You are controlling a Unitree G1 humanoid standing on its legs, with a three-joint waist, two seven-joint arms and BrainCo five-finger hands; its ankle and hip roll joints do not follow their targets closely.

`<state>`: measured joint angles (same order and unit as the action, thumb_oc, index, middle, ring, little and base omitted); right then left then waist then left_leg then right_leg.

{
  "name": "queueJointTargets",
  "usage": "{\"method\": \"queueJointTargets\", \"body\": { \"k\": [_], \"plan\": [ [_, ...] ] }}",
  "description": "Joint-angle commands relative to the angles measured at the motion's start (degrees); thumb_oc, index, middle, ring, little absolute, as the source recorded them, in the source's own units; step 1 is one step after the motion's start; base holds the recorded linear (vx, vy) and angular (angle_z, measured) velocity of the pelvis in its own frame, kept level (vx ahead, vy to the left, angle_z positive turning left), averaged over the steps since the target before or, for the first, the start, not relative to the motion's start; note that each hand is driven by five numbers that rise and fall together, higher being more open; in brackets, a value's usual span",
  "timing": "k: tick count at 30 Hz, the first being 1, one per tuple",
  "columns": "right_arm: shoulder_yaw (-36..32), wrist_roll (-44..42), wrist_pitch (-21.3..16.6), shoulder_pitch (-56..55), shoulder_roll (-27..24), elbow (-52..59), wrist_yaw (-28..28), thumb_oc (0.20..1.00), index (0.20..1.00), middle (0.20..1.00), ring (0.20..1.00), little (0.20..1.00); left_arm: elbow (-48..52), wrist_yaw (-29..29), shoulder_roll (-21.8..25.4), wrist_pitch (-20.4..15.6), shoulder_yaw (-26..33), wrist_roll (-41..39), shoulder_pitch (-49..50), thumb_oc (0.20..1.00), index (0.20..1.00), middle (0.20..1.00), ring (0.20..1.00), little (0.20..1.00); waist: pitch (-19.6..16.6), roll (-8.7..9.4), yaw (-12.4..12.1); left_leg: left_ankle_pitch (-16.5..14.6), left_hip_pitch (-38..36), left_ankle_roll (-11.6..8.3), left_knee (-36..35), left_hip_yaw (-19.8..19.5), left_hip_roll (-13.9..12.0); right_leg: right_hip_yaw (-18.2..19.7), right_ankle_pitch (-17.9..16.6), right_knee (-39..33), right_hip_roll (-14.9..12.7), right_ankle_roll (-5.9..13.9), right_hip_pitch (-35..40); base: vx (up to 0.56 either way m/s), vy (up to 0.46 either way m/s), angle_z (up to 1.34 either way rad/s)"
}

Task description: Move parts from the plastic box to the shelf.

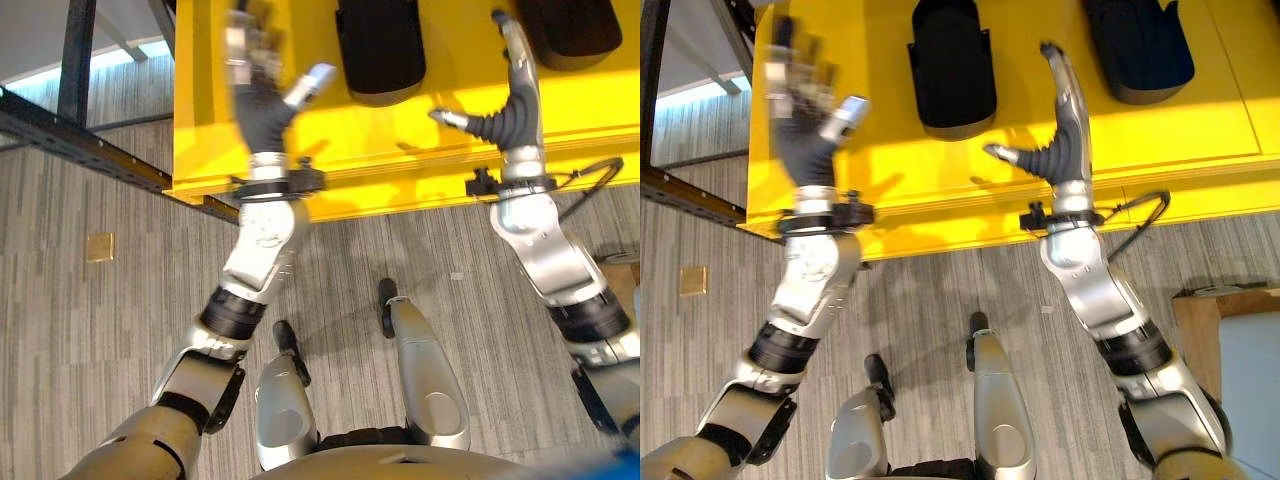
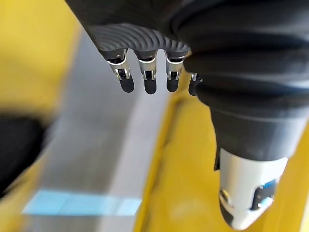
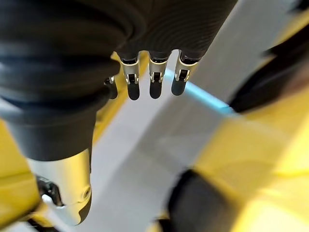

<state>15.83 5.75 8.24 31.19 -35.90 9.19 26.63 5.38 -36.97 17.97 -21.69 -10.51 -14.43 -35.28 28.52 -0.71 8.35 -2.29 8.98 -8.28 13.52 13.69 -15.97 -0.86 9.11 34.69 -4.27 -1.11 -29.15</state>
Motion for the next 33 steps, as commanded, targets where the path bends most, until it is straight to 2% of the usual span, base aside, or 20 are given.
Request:
{"method": "queueJointTargets", "body": {
  "k": [1, 4, 5, 9, 11, 13, 17, 18, 19, 20, 21, 23, 25, 26, 27, 28, 30, 31, 32, 33],
  "plan": [
    [-0.9, -0.9, -5.7, 1.1, 1.1, 0.7, -1.3, 1.000, 1.000, 1.000, 1.000, 1.000, 2.3, -7.5, 1.2, -3.1, -1.6, 11.1, 2.0, 1.000, 1.000, 1.000, 1.000, 1.000, -5.5, 1.11, 1.3, 7.0, 2.2, 0.64, -3.4, -2.4, -3.5, -2.2, 4.2, 3.7, -5.0, 4.07, 4.1, 0.01, 0.082, 0.03],
    [-1.4, -3.0, -8.9, -1.5, 0.3, 1.3, -1.4, 1.000, 1.000, 1.000, 1.000, 1.000, 3.0, -5.0, 2.8, -4.5, 0.0, 12.0, 2.8, 1.000, 1.000, 1.000, 1.000, 1.000, -6.3, 0.94, 1.8, 7.7, 1.0, 0.52, -4.3, -1.9, -3.9, -2.0, 4.2, 3.1, -5.4, 4.15, 4.9, -0.01, 0.089, -0.02],
    [-1.7, -2.9, -14.2, -3.7, -0.1, 2.1, -1.3, 1.000, 1.000, 1.000, 1.000, 1.000, 3.1, -4.2, 4.3, -3.9, -0.6, 15.8, 2.5, 1.000, 1.000, 1.000, 1.000, 1.000, -7.0, 0.73, 2.4, 7.8, 0.2, 0.31, -4.6, -1.6, -3.9, -2.0, 4.3, 2.8, -5.5, 4.20, 5.4, 0.00, 0.125, -0.02],
    [-2.2, -2.2, -18.1, -8.9, -0.3, 3.8, -1.3, 1.000, 1.000, 1.000, 1.000, 1.000, 4.9, -5.8, 4.3, -3.8, -1.1, 16.9, 2.9, 1.000, 1.000, 1.000, 1.000, 1.000, -8.0, -0.45, 3.6, 7.8, -1.3, 0.35, -5.3, -0.5, -3.5, -1.7, 3.8, 0.8, -6.0, 4.50, 6.8, 0.02, 0.168, -0.05],
    [-2.8, -3.2, -18.4, -12.4, -0.5, 4.2, -1.7, 1.000, 1.000, 1.000, 1.000, 1.000, 5.5, -2.3, 4.5, -3.8, -1.5, 13.3, 3.8, 1.000, 1.000, 1.000, 1.000, 1.000, -8.4, -1.05, 4.5, 7.5, -2.3, 0.53, -5.6, 0.3, -3.3, -1.1, 3.4, -0.2, -6.2, 4.90, 7.5, -0.01, 0.193, -0.14],
    [-3.5, -4.4, -19.4, -14.4, -1.0, 3.9, -1.4, 1.000, 1.000, 1.000, 1.000, 1.000, 5.4, 2.4, 4.3, -6.9, -2.1, 5.9, 4.2, 1.000, 1.000, 1.000, 1.000, 1.000, -8.6, -1.34, 5.2, 7.1, -2.9, 0.60, -5.7, 0.9, -2.9, -0.5, 3.2, -1.0, -6.3, 5.13, 8.2, -0.04, 0.181, -0.05],
    [-5.8, -5.2, -19.0, -16.7, -0.8, 4.1, -0.4, 1.000, 1.000, 1.000, 1.000, 1.000, 5.3, 12.4, 3.1, -8.7, -3.9, -2.7, 4.3, 1.000, 1.000, 1.000, 1.000, 1.000, -8.8, -1.55, 6.6, 6.0, -4.0, 0.85, -5.6, 1.6, -1.7, 0.2, 2.3, -3.6, -6.6, 5.76, 9.6, -0.05, 0.167, -0.11],
    [-6.5, -5.4, -18.7, -17.1, -0.9, 4.2, -0.2, 1.000, 1.000, 1.000, 1.000, 1.000, 5.3, 15.6, 2.8, -9.0, -4.7, -5.4, 3.9, 1.000, 1.000, 1.000, 1.000, 1.000, -8.9, -1.61, 7.0, 5.7, -4.3, 0.94, -5.9, 2.0, -1.3, 0.4, 1.2, -5.4, -6.6, 6.05, 10.0, -0.12, 0.312, -0.22],
    [-7.5, -7.5, -17.1, -17.3, -1.0, 4.4, -0.1, 1.000, 1.000, 1.000, 1.000, 1.000, 6.1, 19.7, 2.3, -8.5, -5.9, -8.0, 3.0, 1.000, 1.000, 1.000, 1.000, 1.000, -8.8, -1.84, 7.6, 4.9, -4.4, 1.06, -6.3, 3.3, -0.3, 0.4, -1.4, -10.2, -7.1, 7.08, 10.9, -0.16, 0.345, -0.14],
    [-8.0, -8.6, -17.0, -16.8, -1.0, 4.1, -0.1, 1.000, 1.000, 1.000, 1.000, 1.000, 6.3, 20.8, 2.2, -7.8, -7.0, -8.6, 1.5, 1.000, 1.000, 1.000, 1.000, 1.000, -8.8, -1.97, 8.3, 4.3, -4.7, 1.26, -6.8, 4.4, 0.3, 0.8, -3.3, -13.4, -7.4, 7.92, 11.4, -0.13, 0.296, -0.23],
    [-8.1, -8.8, -16.8, -16.7, -1.0, 4.1, -0.2, 1.000, 1.000, 1.000, 1.000, 1.000, 6.3, 21.0, 2.1, -7.6, -7.2, -8.8, 1.2, 1.000, 1.000, 1.000, 1.000, 1.000, -8.7, -1.98, 8.4, 4.2, -4.8, 1.29, -7.0, 4.7, 0.4, 0.9, -3.7, -14.0, -7.5, 8.08, 11.5, -0.15, 0.311, -0.73],
    [-11.0, -12.5, -12.7, -18.7, 0.7, 3.8, -1.2, 1.000, 1.000, 1.000, 1.000, 1.000, 7.7, 24.9, 2.2, -2.4, -9.9, -12.6, -2.6, 1.000, 1.000, 1.000, 1.000, 1.000, -9.0, -1.54, 11.1, 2.5, -6.5, 2.06, -8.0, 10.2, 2.9, 2.1, -11.7, -26.2, -9.2, 11.66, 14.0, -0.16, 0.293, -0.83],
    [-11.4, -11.7, -13.3, -19.5, 1.1, 4.0, -1.5, 1.000, 1.000, 1.000, 1.000, 1.000, 7.8, 24.8, 2.5, -1.3, -10.2, -13.2, -2.9, 1.000, 1.000, 1.000, 1.000, 1.000, -9.2, -1.05, 11.4, 1.9, -7.3, 2.48, -8.2, 11.9, 3.5, 1.7, -14.0, -29.3, -10.0, 12.69, 14.7, -0.02, 0.085, -0.32],
    [-12.0, -10.9, -13.8, -20.9, 1.8, 4.9, -2.0, 1.000, 1.000, 1.000, 1.000, 1.000, 8.3, 24.0, 3.1, 0.1, -10.1, -13.5, -2.3, 1.000, 1.000, 1.000, 1.000, 1.000, -9.8, -0.55, 11.8, -0.4, -9.3, 2.43, -8.5, 14.5, 4.1, -1.1, -16.6, -33.4, -11.9, 14.76, 15.8, 0.04, 0.028, -0.47],
    [-12.2, -10.0, -13.4, -22.8, 4.3, 7.3, -6.4, 1.000, 1.000, 1.000, 1.000, 1.000, 9.5, 20.3, 4.1, 2.0, -8.2, -11.4, 0.1, 1.000, 1.000, 1.000, 1.000, 1.000, -10.3, 0.77, 11.1, -2.1, -12.3, 3.52, -7.7, 22.1, 3.2, -9.7, -20.6, -33.2, -14.2, 15.48, 15.1, 0.02, 0.023, -0.96],
    [-12.3, -9.4, -13.7, -23.1, 4.8, 7.5, -7.3, 1.000, 1.000, 1.000, 1.000, 1.000, 9.4, 19.6, 4.3, 2.1, -7.8, -10.7, 0.8, 1.000, 1.000, 1.000, 1.000, 1.000, -10.4, 0.79, 11.0, -2.4, -13.0, 4.01, -7.6, 23.5, 3.0, -10.9, -21.1, -31.3, -15.0, 15.31, 14.5, -0.06, -0.045, -1.71],
    [-12.3, -9.0, -13.6, -24.2, 5.2, 8.0, -7.4, 1.000, 1.000, 1.000, 1.000, 1.000, 9.6, 19.8, 4.7, 2.3, -7.2, -10.7, 1.9, 1.000, 1.000, 1.000, 1.000, 1.000, -10.8, 0.64, 10.6, -2.5, -12.9, 4.87, -7.1, 24.4, 2.9, -11.1, -18.9, -27.0, -15.4, 14.79, 14.5, -0.08, -0.115, -1.89],
    [-12.1, -9.9, -11.5, -27.7, 5.2, 9.5, -5.3, 1.000, 1.000, 1.000, 1.000, 1.000, 9.3, 21.7, 4.9, 2.6, -7.2, -12.2, 2.2, 1.000, 1.000, 1.000, 1.000, 1.000, -11.7, -0.42, 10.1, -1.1, -10.6, 6.22, -6.5, 21.9, 2.3, -6.8, -11.7, -8.2, -13.2, 12.31, 14.2, -0.13, -0.196, -1.00],
    [-11.8, -9.8, -11.0, -28.0, 5.2, 9.3, -4.3, 1.000, 1.000, 1.000, 1.000, 1.000, 9.2, 22.2, 4.8, 2.1, -7.6, -12.6, 1.8, 1.000, 1.000, 1.000, 1.000, 1.000, -11.6, -1.10, 9.8, -0.5, -9.6, 6.55, -6.1, 20.6, 1.5, -5.3, -9.6, -0.3, -11.6, 11.25, 13.3, -0.26, -0.782, -0.41],
    [-11.5, -12.3, -9.8, -26.4, 4.5, 6.8, -0.7, 1.000, 1.000, 1.000, 1.000, 1.000, 9.7, 26.8, 3.8, 4.1, -8.7, -13.8, -1.2, 1.000, 1.000, 1.000, 1.000, 1.000, -12.6, 1.08, 7.4, 0.9, -1.4, 3.31, -0.4, 15.4, -1.2, -6.7, 3.3, -2.4, -8.7, 8.15, 16.0, -0.22, -0.818, -0.37]
  ]
}}
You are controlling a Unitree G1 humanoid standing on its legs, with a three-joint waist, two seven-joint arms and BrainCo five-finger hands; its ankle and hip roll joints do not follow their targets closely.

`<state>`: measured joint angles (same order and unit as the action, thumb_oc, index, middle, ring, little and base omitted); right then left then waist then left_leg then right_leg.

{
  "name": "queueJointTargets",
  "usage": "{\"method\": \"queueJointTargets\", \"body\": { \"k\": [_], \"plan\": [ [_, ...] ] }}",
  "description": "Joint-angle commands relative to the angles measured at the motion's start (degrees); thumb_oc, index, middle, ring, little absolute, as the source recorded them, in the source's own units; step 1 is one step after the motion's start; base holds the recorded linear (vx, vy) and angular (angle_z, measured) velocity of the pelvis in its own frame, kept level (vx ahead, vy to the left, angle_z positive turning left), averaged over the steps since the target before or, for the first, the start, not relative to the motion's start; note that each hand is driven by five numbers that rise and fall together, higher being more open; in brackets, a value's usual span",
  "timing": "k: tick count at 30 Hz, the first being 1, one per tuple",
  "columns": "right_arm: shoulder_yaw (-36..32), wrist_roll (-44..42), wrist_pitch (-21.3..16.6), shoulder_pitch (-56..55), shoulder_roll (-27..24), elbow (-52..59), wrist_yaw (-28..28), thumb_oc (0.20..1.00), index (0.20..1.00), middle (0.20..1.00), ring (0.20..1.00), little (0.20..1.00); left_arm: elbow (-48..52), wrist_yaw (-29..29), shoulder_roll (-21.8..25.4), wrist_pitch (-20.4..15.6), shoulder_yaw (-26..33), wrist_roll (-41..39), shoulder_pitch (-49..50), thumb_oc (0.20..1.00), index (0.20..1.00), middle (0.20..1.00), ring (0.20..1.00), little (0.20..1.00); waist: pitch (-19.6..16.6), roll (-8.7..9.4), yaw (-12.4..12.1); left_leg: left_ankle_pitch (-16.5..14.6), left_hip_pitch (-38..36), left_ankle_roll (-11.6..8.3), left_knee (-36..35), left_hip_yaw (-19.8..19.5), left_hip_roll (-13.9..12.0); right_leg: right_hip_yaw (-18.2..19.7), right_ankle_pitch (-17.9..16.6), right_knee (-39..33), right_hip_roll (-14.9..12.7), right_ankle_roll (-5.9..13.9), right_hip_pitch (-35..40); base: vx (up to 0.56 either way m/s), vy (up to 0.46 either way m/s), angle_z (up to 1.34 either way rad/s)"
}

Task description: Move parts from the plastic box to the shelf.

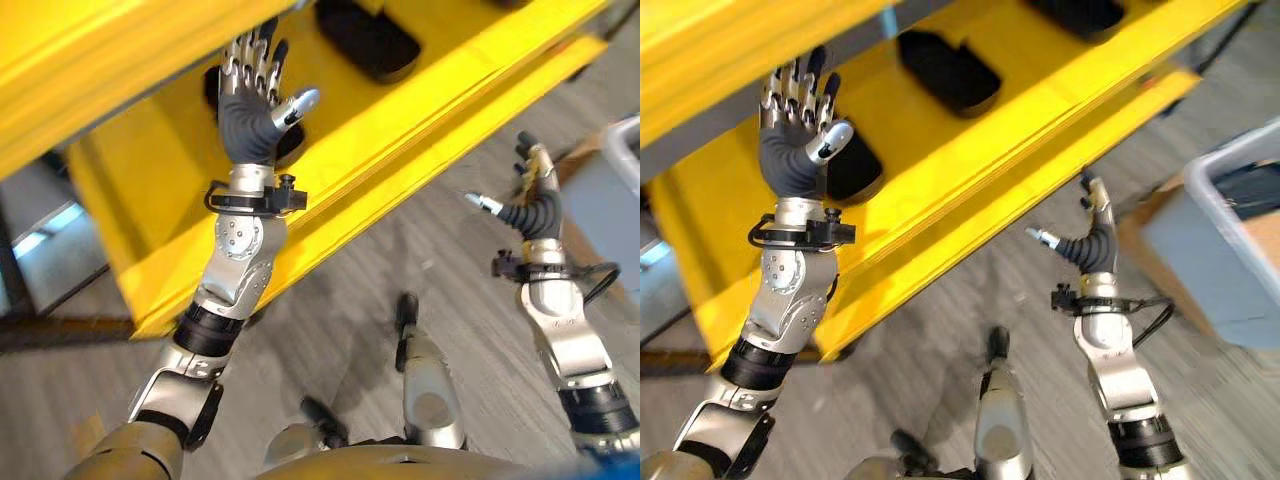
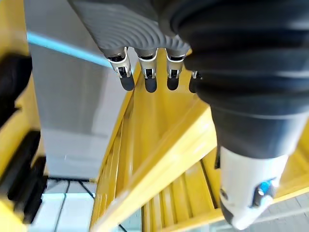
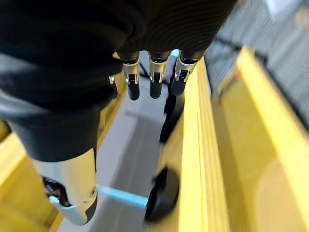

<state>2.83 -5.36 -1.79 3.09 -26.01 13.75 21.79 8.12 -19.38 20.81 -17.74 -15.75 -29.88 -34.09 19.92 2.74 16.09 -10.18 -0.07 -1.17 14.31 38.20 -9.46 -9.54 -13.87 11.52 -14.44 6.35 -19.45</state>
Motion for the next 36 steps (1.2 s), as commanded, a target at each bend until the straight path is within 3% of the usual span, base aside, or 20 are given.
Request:
{"method": "queueJointTargets", "body": {
  "k": [1, 4, 6, 7, 10, 11, 12, 14, 16, 18, 19, 21, 22, 23, 24, 25, 26, 29, 34, 36],
  "plan": [
    [1.3, -1.6, 0.2, 2.2, -5.6, 1.4, 4.6, 1.000, 1.000, 1.000, 1.000, 1.000, 6.9, 10.6, 0.7, 0.3, -3.8, 1.4, -2.9, 1.000, 1.000, 1.000, 1.000, 1.000, -3.7, -1.92, -0.5, 9.6, 9.7, -4.90, 0.1, -10.1, -9.1, 1.0, 26.8, 17.7, 2.5, -0.06, 8.6, -0.28, -0.964, 0.21],
    [2.5, -0.8, 0.7, 6.7, -6.2, -0.5, 6.2, 1.000, 1.000, 1.000, 1.000, 1.000, 7.5, 14.3, 0.5, -1.7, -5.2, -0.6, -5.1, 1.000, 1.000, 1.000, 1.000, 1.000, -1.1, -2.65, 0.0, 16.0, 10.3, -7.41, -5.1, -10.2, -12.3, -0.2, 27.6, 15.7, 5.6, -2.35, 7.3, -0.26, -0.403, 0.65],
    [2.4, -0.8, 1.2, 7.1, -6.8, -0.8, 6.1, 1.000, 1.000, 1.000, 1.000, 1.000, 8.4, 14.0, 1.3, -0.9, -4.9, -1.9, -4.4, 1.000, 1.000, 1.000, 1.000, 1.000, -0.9, -2.79, 0.5, 18.4, 8.7, -7.53, -8.7, -10.3, -12.1, 0.0, 27.8, 16.4, 6.3, -2.69, 6.8, -0.06, -0.287, -0.15],
    [2.3, -2.7, 1.5, 7.0, -8.0, -1.8, 5.7, 1.000, 1.000, 1.000, 1.000, 1.000, 6.9, 14.0, 1.9, -2.6, -5.0, -3.4, -3.2, 1.000, 1.000, 1.000, 1.000, 1.000, -1.6, -2.76, 1.1, 21.4, 6.7, -8.23, -12.9, -10.7, -12.4, 0.5, 27.2, 14.9, 7.3, -3.01, 7.0, 0.00, -0.270, -0.27],
    [2.4, -3.3, 1.9, 7.0, -8.4, -3.0, 5.5, 1.000, 1.000, 1.000, 1.000, 1.000, 6.5, 15.4, 2.4, -2.4, -4.3, -4.7, -3.1, 1.000, 1.000, 1.000, 1.000, 1.000, -2.4, -3.16, 1.2, 24.4, 6.4, -9.25, -13.6, -12.0, -12.6, 1.1, 26.1, 12.3, 8.0, -3.14, 7.5, 0.01, -0.181, -0.21],
    [2.4, -3.3, 1.6, 6.9, -8.5, -3.8, 5.6, 1.000, 1.000, 1.000, 1.000, 1.000, 6.1, 15.9, 2.5, -2.4, -4.2, -6.0, -3.1, 1.000, 1.000, 1.000, 1.000, 1.000, -2.5, -3.30, 1.2, 23.5, 6.5, -8.93, -11.5, -12.5, -12.0, 1.3, 25.8, 11.5, 8.3, -3.49, 8.0, 0.02, -0.186, -0.19],
    [2.3, -3.2, 1.2, 6.9, -8.6, -4.5, 5.3, 1.000, 1.000, 1.000, 1.000, 1.000, 5.7, 16.0, 2.6, -2.7, -4.0, -6.9, -2.9, 1.000, 1.000, 1.000, 1.000, 1.000, -2.7, -3.44, 1.2, 21.4, 6.3, -8.12, -10.0, -13.0, -10.8, 1.6, 25.5, 10.6, 8.5, -3.55, 8.4, 0.03, -0.151, -0.27],
    [2.7, -3.8, 0.9, 7.3, -8.6, -6.0, 5.3, 1.000, 1.000, 1.000, 1.000, 1.000, 4.4, 15.1, 2.4, -3.7, -4.0, -6.8, -2.5, 1.000, 1.000, 1.000, 1.000, 1.000, -3.5, -3.96, 0.6, 14.0, 5.0, -5.26, -4.9, -14.3, -5.2, 2.8, 23.8, 7.2, 8.9, -3.43, 9.4, 0.00, -0.156, -0.45],
    [2.9, -4.3, 0.1, 6.8, -7.0, -7.8, 6.1, 1.000, 1.000, 1.000, 1.000, 1.000, 5.2, 15.5, 2.3, -2.1, -2.6, -8.1, -1.8, 1.000, 1.000, 1.000, 1.000, 1.000, -4.3, -4.49, -0.2, 10.9, 6.7, -3.07, 3.5, -15.8, 0.6, 4.7, 19.7, 1.4, 11.4, -3.93, 10.6, -0.04, -0.158, -0.76],
    [4.1, -3.5, 1.4, 6.1, -4.1, -8.2, 6.9, 1.000, 1.000, 1.000, 1.000, 1.000, 5.6, 17.2, 1.8, -2.5, -2.0, -8.7, 0.9, 1.000, 1.000, 1.000, 1.000, 1.000, -5.3, -5.09, -1.9, 6.7, 4.6, 0.32, -2.7, -22.6, 10.1, 8.3, 15.8, -1.4, 13.9, -2.50, 10.7, 0.10, 0.077, -0.91],
    [5.6, -2.2, 2.5, 6.7, -1.6, -9.5, 8.7, 1.000, 1.000, 1.000, 1.000, 1.000, 6.1, 18.8, 1.0, -2.3, -1.9, -9.0, 2.4, 1.000, 1.000, 1.000, 1.000, 1.000, -6.8, -5.31, -3.9, 7.2, 2.9, 2.17, -8.8, -28.8, 13.7, 11.6, 14.0, -3.1, 16.4, -1.80, 10.4, 0.11, 0.098, -2.07],
    [6.0, -2.2, 4.6, 7.0, -0.5, -9.6, 10.0, 1.000, 1.000, 1.000, 1.000, 1.000, 6.2, 19.5, 0.8, -0.9, -2.0, -10.0, 3.6, 1.000, 1.000, 1.000, 1.000, 1.000, -7.8, -5.26, -4.6, 7.7, 2.0, 2.36, -10.6, -30.0, 13.8, 11.8, 13.9, -3.9, 17.1, -1.66, 10.9, 0.05, 0.052, -1.51],
    [4.6, -3.2, 5.7, 5.9, 0.1, -9.2, 11.5, 1.000, 1.000, 1.000, 1.000, 1.000, 6.8, 28.5, 0.8, -5.4, -0.7, -12.8, 11.7, 1.000, 1.000, 1.000, 1.000, 1.000, -8.4, -4.94, -6.6, 7.9, 1.6, 2.52, -11.4, -30.1, 13.7, 9.7, 14.7, -3.2, 17.4, -1.94, 11.5, -0.01, 0.013, -0.26],
    [3.8, -2.7, 5.9, 5.1, 0.5, -8.5, 12.4, 1.000, 1.000, 1.000, 1.000, 1.000, 8.0, 33.2, 0.3, -6.8, 0.1, -13.1, 16.5, 1.000, 1.000, 1.000, 1.000, 1.000, -8.5, -4.85, -7.8, 8.1, 1.5, 2.65, -11.7, -30.0, 13.4, 8.0, 15.2, -2.2, 17.2, -1.95, 11.3, -0.09, -0.023, -0.57],
    [2.9, -3.1, 6.3, 4.5, 1.3, -7.8, 12.5, 1.000, 1.000, 1.000, 1.000, 1.000, 10.4, 37.3, 0.6, -8.3, 0.8, -12.4, 21.7, 1.000, 1.000, 1.000, 1.000, 1.000, -8.0, -4.56, -9.9, 8.1, 1.6, 2.47, -11.8, -28.5, 12.7, 3.5, 14.8, 0.2, 15.3, -1.15, 10.1, -0.09, -0.035, -0.90],
    [2.9, -3.2, 6.3, 4.4, 1.4, -7.7, 12.5, 1.000, 1.000, 1.000, 1.000, 1.000, 10.8, 37.7, 0.7, -8.5, 0.8, -12.3, 22.5, 1.000, 1.000, 1.000, 1.000, 1.000, -8.0, -4.46, -10.2, 8.0, 1.6, 2.47, -11.7, -28.2, 12.6, 3.1, 15.0, 0.7, 15.0, -1.06, 9.9, -0.17, -0.109, -1.02],
    [2.9, -5.0, 6.2, 4.2, 2.1, -8.5, 14.1, 1.000, 1.000, 1.000, 1.000, 1.000, 14.1, 40.3, 1.1, -10.6, -0.9, -11.2, 26.6, 1.000, 1.000, 1.000, 1.000, 1.000, -7.1, -3.94, -11.9, 7.1, 1.8, 2.86, -10.7, -27.3, 11.5, 0.8, 14.4, 3.5, 11.9, -0.09, 8.5, -0.13, -0.124, -0.79],
    [2.7, -7.5, 5.6, 3.4, 2.4, -10.1, 15.9, 1.000, 1.000, 1.000, 1.000, 1.000, 15.4, 40.7, 1.9, -11.1, -3.9, -9.4, 27.3, 1.000, 1.000, 1.000, 1.000, 1.000, -7.0, -3.56, -11.3, 6.7, 1.5, 3.38, -10.2, -28.7, 11.0, 5.6, 14.7, 3.2, 9.6, 0.73, 10.4, -0.08, -0.195, -0.04],
    [2.7, -7.1, 4.9, 3.2, 4.5, -11.5, 16.0, 1.000, 1.000, 1.000, 1.000, 1.000, 16.3, 40.1, 3.6, -12.0, -5.9, -7.2, 27.8, 1.000, 1.000, 1.000, 1.000, 1.000, -7.4, -2.67, -11.9, 5.6, 1.5, 3.04, -9.0, -29.7, 9.2, 9.6, 6.8, -0.3, 1.2, 2.95, 12.5, -0.08, -0.353, 0.33],
    [2.8, -7.3, 5.1, 3.6, 4.9, -11.8, 16.3, 1.000, 1.000, 1.000, 1.000, 1.000, 16.6, 39.7, 4.3, -11.8, -5.5, -7.0, 27.7, 1.000, 1.000, 1.000, 1.000, 1.000, -7.3, -2.52, -12.4, 5.3, 1.8, 2.71, -8.8, -30.3, 8.4, 9.8, 5.9, -1.5, -0.5, 3.55, 13.0, -0.09, -0.400, -0.40]
  ]
}}
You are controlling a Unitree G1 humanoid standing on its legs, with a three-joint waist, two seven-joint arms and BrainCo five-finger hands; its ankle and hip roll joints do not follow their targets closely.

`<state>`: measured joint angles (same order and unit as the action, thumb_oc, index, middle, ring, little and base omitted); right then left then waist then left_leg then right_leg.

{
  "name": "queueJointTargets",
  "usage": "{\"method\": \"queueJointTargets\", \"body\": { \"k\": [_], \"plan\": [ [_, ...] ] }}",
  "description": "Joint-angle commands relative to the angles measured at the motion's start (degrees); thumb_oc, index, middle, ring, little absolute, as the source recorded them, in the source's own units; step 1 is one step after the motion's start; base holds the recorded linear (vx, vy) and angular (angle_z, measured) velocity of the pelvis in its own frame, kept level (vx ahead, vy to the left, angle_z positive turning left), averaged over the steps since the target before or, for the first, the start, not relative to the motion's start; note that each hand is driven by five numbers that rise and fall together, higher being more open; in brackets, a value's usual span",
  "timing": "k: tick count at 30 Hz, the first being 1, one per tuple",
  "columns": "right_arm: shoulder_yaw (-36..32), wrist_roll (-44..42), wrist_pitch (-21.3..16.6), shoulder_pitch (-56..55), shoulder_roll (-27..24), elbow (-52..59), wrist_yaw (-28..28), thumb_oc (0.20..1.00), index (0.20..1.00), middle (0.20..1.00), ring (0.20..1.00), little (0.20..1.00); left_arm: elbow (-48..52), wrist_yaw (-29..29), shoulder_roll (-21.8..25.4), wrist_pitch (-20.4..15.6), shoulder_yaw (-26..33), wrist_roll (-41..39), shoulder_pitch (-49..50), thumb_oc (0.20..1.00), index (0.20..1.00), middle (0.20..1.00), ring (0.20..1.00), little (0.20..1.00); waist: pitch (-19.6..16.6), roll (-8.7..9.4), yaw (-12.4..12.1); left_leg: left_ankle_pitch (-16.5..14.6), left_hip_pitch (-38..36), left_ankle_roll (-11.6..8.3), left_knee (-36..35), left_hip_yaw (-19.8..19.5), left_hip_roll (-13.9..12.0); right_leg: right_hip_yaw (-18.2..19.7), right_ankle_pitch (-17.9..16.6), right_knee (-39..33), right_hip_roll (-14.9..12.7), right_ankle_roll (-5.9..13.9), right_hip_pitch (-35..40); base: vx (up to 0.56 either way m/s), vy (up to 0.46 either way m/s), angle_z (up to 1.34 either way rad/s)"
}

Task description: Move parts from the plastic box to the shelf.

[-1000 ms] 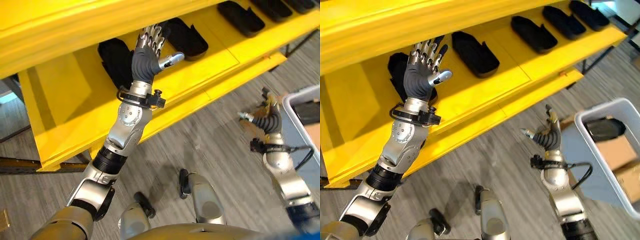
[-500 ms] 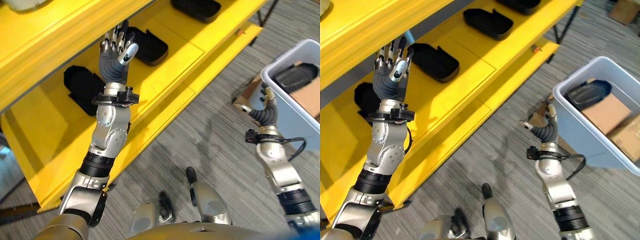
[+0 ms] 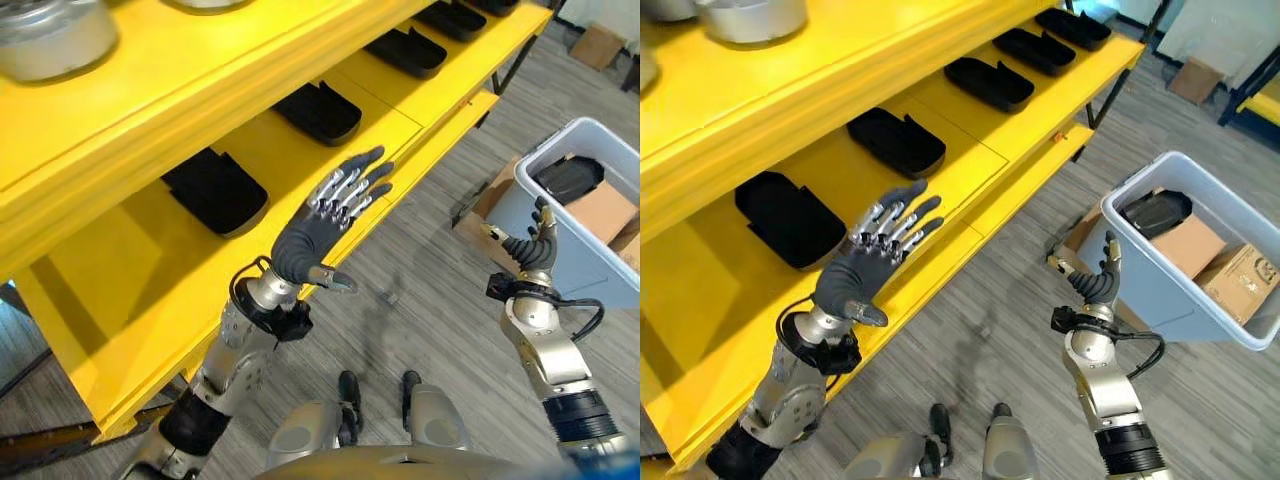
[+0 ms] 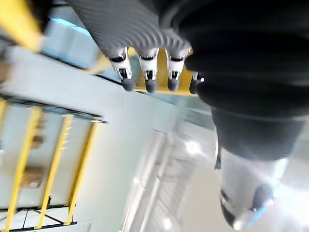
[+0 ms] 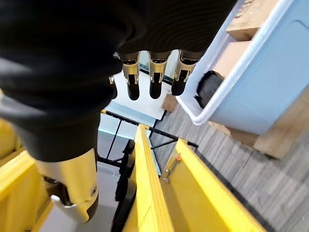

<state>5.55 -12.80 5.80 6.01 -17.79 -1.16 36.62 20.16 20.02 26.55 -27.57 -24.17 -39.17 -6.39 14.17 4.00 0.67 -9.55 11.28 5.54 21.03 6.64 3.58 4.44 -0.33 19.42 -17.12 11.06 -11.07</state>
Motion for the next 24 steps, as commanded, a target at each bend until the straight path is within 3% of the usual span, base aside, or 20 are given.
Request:
{"method": "queueJointTargets", "body": {
  "k": [1, 4, 7, 12, 15, 16, 17, 18, 19, 20, 24],
  "plan": [
    [0.3, -0.2, -2.1, 1.2, -3.1, 3.0, 1.7, 1.000, 1.000, 1.000, 1.000, 1.000, 4.8, 0.1, -0.8, -1.8, 3.3, 1.4, 0.2, 1.000, 1.000, 1.000, 1.000, 1.000, -1.5, -3.70, 2.3, 4.7, -9.4, -4.34, -15.7, 0.9, -5.2, -4.5, -8.0, -10.1, 1.1, -0.82, 4.9, -0.12, -0.493, -0.37],
    [0.9, 1.0, -2.0, 3.6, -3.5, 2.3, 2.3, 1.000, 1.000, 1.000, 1.000, 1.000, 5.1, 0.3, 0.9, -2.3, 5.5, 0.7, 0.5, 1.000, 1.000, 1.000, 1.000, 1.000, -1.2, -3.45, -0.2, 6.3, -7.4, -6.63, -16.5, 0.9, -8.3, -9.1, -6.6, -14.1, -1.1, 0.28, 6.5, -0.22, -0.584, -0.12],
    [1.5, 1.1, -1.4, 7.1, -5.8, 1.4, 3.8, 1.000, 1.000, 1.000, 1.000, 1.000, 4.2, 2.4, 2.0, -5.1, 7.5, -2.3, -0.3, 1.000, 1.000, 1.000, 1.000, 1.000, -0.6, -4.01, -1.1, 11.2, -6.3, -9.65, -20.4, 2.0, -12.3, -12.6, -3.9, -16.0, 1.9, 0.20, 6.9, -0.30, -0.546, -0.29],
    [1.0, 3.1, -0.4, 7.0, -8.0, -0.3, 4.9, 1.000, 1.000, 1.000, 1.000, 1.000, 4.5, 1.8, 0.2, -6.7, 8.2, -1.2, 0.5, 1.000, 1.000, 1.000, 1.000, 1.000, -0.6, -4.99, 0.6, 17.8, -6.7, -13.31, -23.8, 1.2, -19.4, -15.4, 2.8, -10.9, 7.9, -4.66, 6.9, -0.07, -0.454, -0.27],
    [1.2, 3.9, 0.2, 6.2, -8.8, -1.1, 4.9, 1.000, 1.000, 1.000, 1.000, 1.000, 4.1, 1.8, -0.4, -7.0, 8.8, -2.3, 0.5, 1.000, 1.000, 1.000, 1.000, 1.000, -0.8, -5.45, 2.0, 19.2, -7.9, -13.92, -24.5, 1.6, -21.7, -14.6, 4.3, -8.5, 9.4, -6.20, 6.0, 0.08, -0.290, -0.59],
    [1.8, 4.5, 0.4, 6.1, -9.1, -2.1, 4.0, 1.000, 1.000, 1.000, 1.000, 1.000, 3.3, 1.0, -0.5, -7.1, 8.6, -2.6, 0.4, 1.000, 1.000, 1.000, 1.000, 1.000, -1.0, -5.50, 2.6, 19.8, -8.9, -13.97, -24.2, -0.2, -22.5, -12.5, 5.0, -7.2, 10.5, -7.08, 5.4, 0.23, -0.226, -1.29],
    [3.3, 4.5, -0.3, 6.5, -9.4, -3.5, 1.6, 1.000, 1.000, 1.000, 1.000, 1.000, 2.9, -3.9, -0.9, -7.4, 8.1, 0.7, 0.4, 1.000, 1.000, 1.000, 1.000, 1.000, -1.1, -5.25, 2.7, 19.2, -9.0, -13.23, -21.7, -5.4, -20.6, -8.2, 4.9, -7.3, 12.0, -7.82, 5.2, 0.25, -0.205, -1.71],
    [3.8, 4.6, -0.6, 6.4, -9.4, -3.9, 1.7, 1.000, 1.000, 1.000, 1.000, 1.000, 2.7, -4.7, -1.1, -6.7, 7.8, 1.3, 0.2, 1.000, 1.000, 1.000, 1.000, 1.000, -0.9, -5.30, 2.7, 19.2, -8.4, -12.92, -19.1, -6.8, -19.2, -6.9, 4.8, -7.4, 12.5, -8.23, 5.4, 0.23, -0.187, -2.04],
    [3.6, 4.7, -1.1, 5.5, -9.7, -3.8, 1.9, 1.000, 1.000, 1.000, 1.000, 1.000, 1.9, -4.7, -1.2, -5.5, 7.8, 0.4, -0.6, 1.000, 1.000, 1.000, 1.000, 1.000, -0.7, -5.35, 3.1, 15.0, -6.9, -11.05, -15.9, -7.1, -14.1, -5.8, 4.3, -8.3, 13.3, -8.73, 6.0, 0.20, -0.148, -1.77],
    [3.5, 4.4, -1.7, 5.1, -9.5, -4.0, 2.5, 1.000, 1.000, 1.000, 1.000, 1.000, 1.5, -4.7, -1.2, -4.4, 7.7, 0.8, -0.8, 1.000, 1.000, 1.000, 1.000, 1.000, -0.6, -5.30, 3.4, 11.9, -7.0, -9.84, -15.2, -7.2, -11.8, -4.6, 4.3, -8.1, 13.5, -8.43, 6.2, 0.20, -0.126, -1.29],
    [2.6, 3.7, -2.8, 2.8, -8.9, -2.9, 3.2, 1.000, 1.000, 1.000, 1.000, 1.000, -0.2, -4.3, -1.5, -2.3, 6.7, 1.4, -1.7, 1.000, 1.000, 1.000, 1.000, 1.000, -1.1, -4.90, 5.1, 9.5, -8.2, -8.70, -13.9, -5.1, -9.0, -2.9, 2.1, -10.9, 14.0, -7.86, 6.8, 0.16, 0.009, -0.44]
  ]
}}
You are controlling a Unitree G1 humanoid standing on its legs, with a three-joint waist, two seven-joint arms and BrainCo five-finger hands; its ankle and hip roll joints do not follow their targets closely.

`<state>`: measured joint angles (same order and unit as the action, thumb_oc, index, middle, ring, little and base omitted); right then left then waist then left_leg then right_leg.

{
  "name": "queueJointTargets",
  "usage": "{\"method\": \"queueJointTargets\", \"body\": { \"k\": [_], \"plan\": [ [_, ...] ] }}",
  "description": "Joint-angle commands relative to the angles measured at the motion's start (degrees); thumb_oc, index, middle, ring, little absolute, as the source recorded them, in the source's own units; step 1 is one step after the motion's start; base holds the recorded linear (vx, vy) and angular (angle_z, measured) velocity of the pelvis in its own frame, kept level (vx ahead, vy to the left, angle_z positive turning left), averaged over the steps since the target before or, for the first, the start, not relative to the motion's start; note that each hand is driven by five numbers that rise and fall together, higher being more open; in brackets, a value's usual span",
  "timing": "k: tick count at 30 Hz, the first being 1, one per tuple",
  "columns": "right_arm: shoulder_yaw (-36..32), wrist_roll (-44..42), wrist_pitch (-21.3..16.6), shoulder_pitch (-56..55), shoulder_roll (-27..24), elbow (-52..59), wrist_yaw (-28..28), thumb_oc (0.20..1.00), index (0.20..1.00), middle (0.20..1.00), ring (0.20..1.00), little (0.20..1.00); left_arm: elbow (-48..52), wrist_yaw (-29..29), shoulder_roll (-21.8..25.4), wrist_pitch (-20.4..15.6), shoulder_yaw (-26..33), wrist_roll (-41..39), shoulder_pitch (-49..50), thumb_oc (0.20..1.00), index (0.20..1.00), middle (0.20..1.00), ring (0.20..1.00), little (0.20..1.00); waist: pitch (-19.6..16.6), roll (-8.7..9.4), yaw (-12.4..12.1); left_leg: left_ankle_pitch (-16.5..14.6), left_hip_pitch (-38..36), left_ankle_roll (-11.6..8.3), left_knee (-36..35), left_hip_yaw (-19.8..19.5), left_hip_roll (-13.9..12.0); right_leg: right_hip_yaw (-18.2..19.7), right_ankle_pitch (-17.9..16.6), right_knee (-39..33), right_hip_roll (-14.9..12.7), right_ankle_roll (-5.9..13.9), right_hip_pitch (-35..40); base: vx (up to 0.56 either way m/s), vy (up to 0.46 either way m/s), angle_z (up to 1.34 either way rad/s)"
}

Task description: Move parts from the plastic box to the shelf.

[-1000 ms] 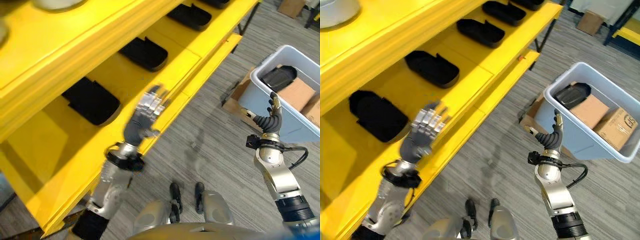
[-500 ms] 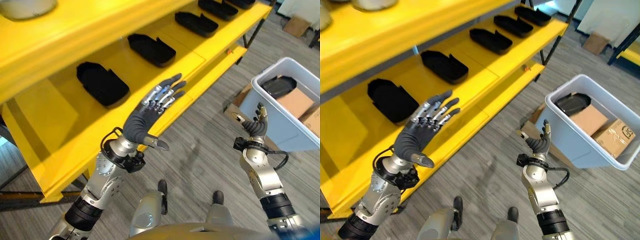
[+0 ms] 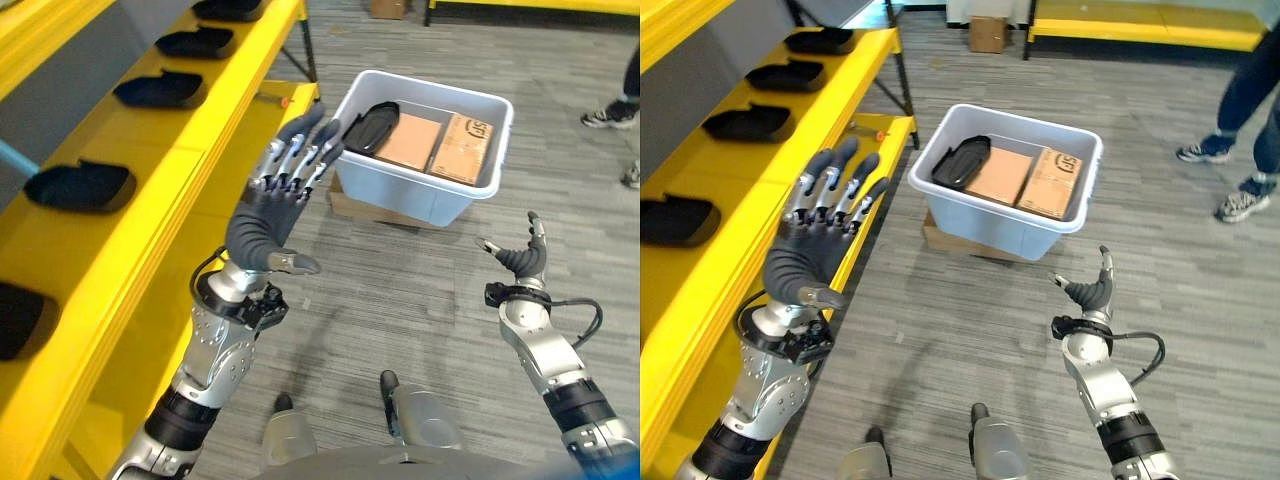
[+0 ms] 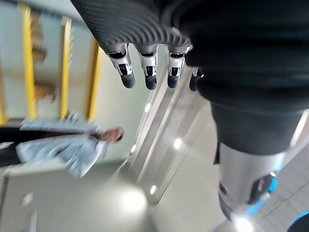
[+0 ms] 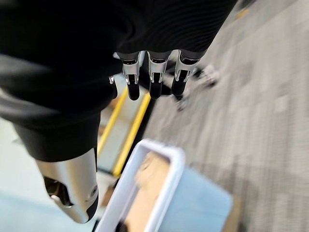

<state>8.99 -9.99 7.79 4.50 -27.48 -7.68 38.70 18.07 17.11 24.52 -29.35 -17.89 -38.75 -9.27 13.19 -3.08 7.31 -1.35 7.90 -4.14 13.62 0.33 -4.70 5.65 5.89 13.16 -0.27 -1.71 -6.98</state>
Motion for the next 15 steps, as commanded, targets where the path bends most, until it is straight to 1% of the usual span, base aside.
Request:
{"method": "queueJointTargets", "body": {
  "k": [1, 2, 3, 5, 6, 7, 8, 9, 11, 13, 15],
  "plan": [
    [-1.0, 0.9, -4.8, 4.0, 1.0, 3.8, 1.0, 1.000, 1.000, 1.000, 1.000, 1.000, 1.6, -1.2, 0.4, -0.3, 0.2, 1.2, 1.1, 1.000, 1.000, 1.000, 1.000, 1.000, -0.3, 2.13, -1.3, 1.2, -5.1, 0.99, -6.7, 1.7, -0.5, -4.0, -4.7, -5.4, -2.9, 5.02, 2.9, 0.13, 0.038, -0.06],
    [-1.0, 1.1, -4.8, 3.8, 1.2, 3.9, 1.1, 1.000, 1.000, 1.000, 1.000, 1.000, 1.5, -1.0, 0.3, 0.1, 0.1, 0.9, 1.1, 1.000, 1.000, 1.000, 1.000, 1.000, -0.4, 2.11, -1.0, 1.0, -5.3, 1.02, -6.9, 2.0, -0.4, -3.9, -4.9, -5.8, -3.0, 5.13, 3.0, 0.14, 0.035, -0.35],
    [-1.0, 1.6, -5.1, 3.4, 1.3, 4.4, 1.1, 1.000, 1.000, 1.000, 1.000, 1.000, 1.3, -1.8, 0.2, 0.1, -0.1, 1.3, 1.3, 1.000, 1.000, 1.000, 1.000, 1.000, -0.6, 2.17, -0.6, 0.2, -5.9, 1.15, -7.2, 3.1, -0.2, -3.9, -5.5, -6.6, -3.3, 5.51, 3.1, 0.14, 0.033, -0.44],
    [-1.0, 2.3, -4.6, 2.7, 1.4, 5.7, -0.3, 1.000, 1.000, 1.000, 1.000, 1.000, 1.2, -4.0, 0.3, 0.0, 0.0, 3.2, 1.5, 1.000, 1.000, 1.000, 1.000, 1.000, -0.7, 2.14, -0.2, -0.6, -6.9, 1.09, -7.4, 5.5, -0.4, -4.8, -6.1, -7.3, -4.1, 6.06, 3.4, 0.17, 0.032, -0.61],
    [-0.7, 3.4, -4.8, 2.7, 1.5, 5.7, -2.2, 1.000, 1.000, 1.000, 1.000, 1.000, 1.1, -7.4, 0.5, -0.2, 0.6, 9.0, 2.3, 1.000, 1.000, 1.000, 1.000, 1.000, -0.8, 2.08, 0.0, -1.0, -8.1, 1.06, -7.5, 8.8, -0.9, -6.9, -6.5, -7.5, -5.0, 6.43, 3.5, 0.16, 0.017, -0.73],
    [-0.5, 3.0, -5.0, 2.9, 1.4, 5.7, -2.8, 1.000, 1.000, 1.000, 1.000, 1.000, 1.1, -10.3, 0.8, -0.6, 0.8, 12.4, 2.5, 1.000, 1.000, 1.000, 1.000, 1.000, -0.8, 2.00, 0.0, -1.1, -8.7, 1.01, -7.7, 10.1, -1.2, -7.6, -6.3, -7.1, -5.0, 6.43, 3.4, 0.16, -0.003, -1.11],
    [-0.7, 2.8, -4.7, 2.7, 1.1, 5.9, -4.3, 1.000, 1.000, 1.000, 1.000, 1.000, 1.2, -13.4, 1.5, -0.9, 1.2, 13.3, 2.8, 1.000, 1.000, 1.000, 1.000, 1.000, -0.7, 1.85, 0.2, -1.2, -8.9, 0.85, -7.5, 10.8, -1.7, -7.8, -5.7, -6.7, -4.8, 6.25, 3.3, 0.11, -0.010, -1.19],
    [-0.7, 2.9, -4.8, 2.5, 1.0, 5.8, -4.7, 1.000, 1.000, 1.000, 1.000, 1.000, 0.9, -14.2, 1.7, -1.1, 1.6, 12.7, 3.2, 1.000, 1.000, 1.000, 1.000, 1.000, -0.8, 1.80, 0.3, -1.3, -9.0, 0.82, -7.3, 11.4, -1.8, -7.9, -5.4, -6.6, -4.6, 6.04, 3.5, 0.09, -0.013, -1.36],
    [-0.9, 3.0, -4.9, 1.8, 0.9, 6.4, -5.5, 1.000, 1.000, 1.000, 1.000, 1.000, 0.3, -15.2, 2.2, -1.4, 3.3, 12.6, 4.0, 1.000, 1.000, 1.000, 1.000, 1.000, -1.0, 1.85, 0.3, -1.4, -8.8, 1.02, -6.4, 11.9, -1.8, -8.1, -4.9, -6.2, -4.4, 5.59, 3.9, 0.07, -0.052, -0.63],
    [-1.1, 2.6, -5.2, 1.0, 0.9, 7.1, -4.8, 1.000, 1.000, 1.000, 1.000, 1.000, 0.1, -12.8, 2.3, -1.8, 4.5, 11.0, 4.6, 1.000, 1.000, 1.000, 1.000, 1.000, -1.1, 1.84, 0.1, -0.7, -8.5, 0.96, -6.0, 11.6, -1.9, -8.2, -4.7, -6.1, -4.2, 5.27, 4.1, 0.05, -0.101, -0.20],
    [-1.3, 2.5, -5.0, 0.9, 1.2, 7.4, -4.7, 1.000, 1.000, 1.000, 1.000, 1.000, 0.4, -11.4, 2.3, -1.4, 5.4, 11.3, 5.1, 1.000, 1.000, 1.000, 1.000, 1.000, -1.2, 1.81, -0.2, -0.3, -8.3, 0.75, -6.1, 11.4, -2.3, -8.7, -4.8, -6.4, -4.6, 5.26, 4.3, 0.04, -0.103, 0.00]
  ]
}}
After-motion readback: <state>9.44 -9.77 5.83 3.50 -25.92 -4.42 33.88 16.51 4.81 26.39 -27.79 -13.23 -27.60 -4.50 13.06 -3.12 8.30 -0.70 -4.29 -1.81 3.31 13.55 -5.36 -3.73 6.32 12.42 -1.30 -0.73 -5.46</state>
